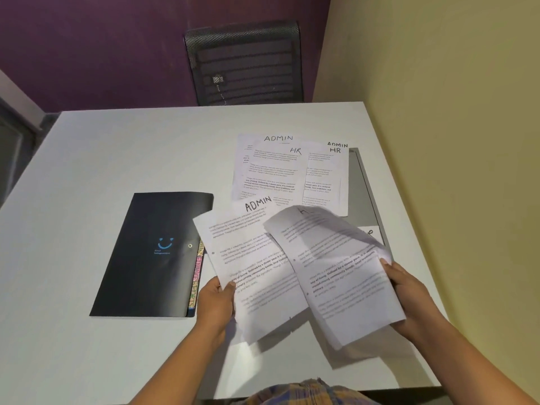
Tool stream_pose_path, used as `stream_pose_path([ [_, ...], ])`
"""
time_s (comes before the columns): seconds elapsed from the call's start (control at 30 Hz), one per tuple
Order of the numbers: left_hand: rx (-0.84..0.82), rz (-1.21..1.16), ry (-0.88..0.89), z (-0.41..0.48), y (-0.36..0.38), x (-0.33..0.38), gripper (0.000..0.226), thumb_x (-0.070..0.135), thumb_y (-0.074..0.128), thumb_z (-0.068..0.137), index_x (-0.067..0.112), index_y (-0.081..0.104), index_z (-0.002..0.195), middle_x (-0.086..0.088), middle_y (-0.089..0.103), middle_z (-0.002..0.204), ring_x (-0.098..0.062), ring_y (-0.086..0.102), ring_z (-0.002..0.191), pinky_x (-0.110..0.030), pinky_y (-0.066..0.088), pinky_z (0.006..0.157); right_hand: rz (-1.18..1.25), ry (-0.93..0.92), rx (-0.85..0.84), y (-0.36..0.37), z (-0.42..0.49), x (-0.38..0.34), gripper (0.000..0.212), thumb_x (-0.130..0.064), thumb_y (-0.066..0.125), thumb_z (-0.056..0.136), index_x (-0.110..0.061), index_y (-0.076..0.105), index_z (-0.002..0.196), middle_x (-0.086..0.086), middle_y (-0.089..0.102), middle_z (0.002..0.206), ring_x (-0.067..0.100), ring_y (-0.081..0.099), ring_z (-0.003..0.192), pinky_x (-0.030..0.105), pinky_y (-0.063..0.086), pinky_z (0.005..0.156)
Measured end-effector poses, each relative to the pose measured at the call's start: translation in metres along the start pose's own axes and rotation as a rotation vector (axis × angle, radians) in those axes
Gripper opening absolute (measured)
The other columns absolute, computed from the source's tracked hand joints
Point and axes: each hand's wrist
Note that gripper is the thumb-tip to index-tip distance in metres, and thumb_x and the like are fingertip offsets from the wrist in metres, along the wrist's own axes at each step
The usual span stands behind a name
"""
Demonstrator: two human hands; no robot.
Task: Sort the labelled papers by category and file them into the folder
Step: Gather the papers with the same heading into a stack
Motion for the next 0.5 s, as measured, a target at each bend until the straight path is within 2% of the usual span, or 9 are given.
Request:
stream_pose_path([
  [0.03, 0.017, 0.054, -0.009, 0.002, 0.001, -0.004, 0.022, 0.008, 0.052, 0.101, 0.007, 0.064, 0.12, -0.025, 0.069, 0.117, -0.045, 0.063, 0.105, -0.05, 0.055, 0.088, 0.032, 0.027, -0.008, 0.0, 0.001, 0.002, 0.022, -0.032, 0.059, 0.097, -0.028, 0.075, 0.111, 0.014, 0.077, 0.103, 0.031, 0.071, 0.085, 0.044, 0.057, 0.07],
  [0.07, 0.015, 0.094, -0.011, 0.003, 0.001, -0.007, 0.022, 0.008, 0.052, 0.101, 0.007, 0.063, 0.121, -0.025, 0.069, 0.116, -0.041, 0.067, 0.097, -0.045, 0.058, 0.081, 0.045, 0.057, -0.02, 0.001, 0.002, 0.005, 0.022, -0.032, 0.059, 0.097, -0.026, 0.075, 0.112, 0.016, 0.076, 0.102, 0.032, 0.072, 0.084, 0.047, 0.057, 0.073],
  [0.1, -0.003, 0.126, -0.005, 0.003, 0.002, -0.009, 0.022, 0.008, 0.051, 0.101, 0.008, 0.062, 0.12, -0.023, 0.07, 0.114, -0.033, 0.069, 0.087, -0.035, 0.059, 0.067, 0.028, 0.092, -0.028, 0.003, 0.003, 0.009, 0.024, -0.029, 0.058, 0.098, -0.02, 0.073, 0.114, 0.019, 0.075, 0.103, 0.036, 0.072, 0.085, 0.052, 0.058, 0.076],
  [0.17, -0.045, 0.166, 0.003, 0.004, 0.003, -0.014, 0.02, 0.009, 0.052, 0.101, 0.011, 0.064, 0.118, -0.016, 0.073, 0.11, -0.023, 0.07, 0.083, -0.022, 0.05, 0.056, -0.102, 0.142, -0.031, 0.009, 0.004, 0.021, 0.025, -0.022, 0.053, 0.102, -0.008, 0.066, 0.116, 0.024, 0.074, 0.107, 0.042, 0.072, 0.092, 0.058, 0.058, 0.083],
  [0.3, -0.141, 0.082, -0.048, 0.002, 0.002, -0.02, 0.018, 0.011, 0.055, 0.1, 0.017, 0.068, 0.112, -0.009, 0.077, 0.101, -0.023, 0.07, 0.08, -0.028, 0.053, 0.065, -0.427, 0.137, -0.048, 0.018, 0.007, 0.042, 0.022, -0.017, 0.061, 0.098, -0.003, 0.068, 0.114, 0.016, 0.077, 0.105, 0.038, 0.074, 0.096, 0.056, 0.056, 0.092],
  [0.4, -0.18, -0.039, -0.109, 0.002, -0.002, -0.023, 0.021, 0.011, 0.056, 0.1, 0.02, 0.069, 0.114, -0.008, 0.078, 0.103, -0.027, 0.071, 0.09, -0.033, 0.052, 0.072, -0.496, 0.128, -0.012, 0.016, 0.013, 0.046, 0.019, -0.018, 0.062, 0.097, -0.007, 0.07, 0.11, 0.013, 0.079, 0.1, 0.034, 0.076, 0.088, 0.042, 0.061, 0.075],
  [0.5, -0.124, -0.038, -0.142, 0.004, -0.006, -0.026, 0.021, 0.01, 0.055, 0.1, 0.02, 0.067, 0.114, -0.004, 0.077, 0.106, -0.025, 0.074, 0.092, -0.028, 0.057, 0.062, -0.701, 0.068, 0.054, 0.013, 0.02, 0.047, 0.014, -0.022, 0.061, 0.098, -0.017, 0.069, 0.108, 0.005, 0.077, 0.099, 0.025, 0.076, 0.081, 0.031, 0.057, 0.062],
])
Point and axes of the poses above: each hand's wrist, its own z-axis towards the middle knuckle, its own y-axis out of the palm, x = y × z
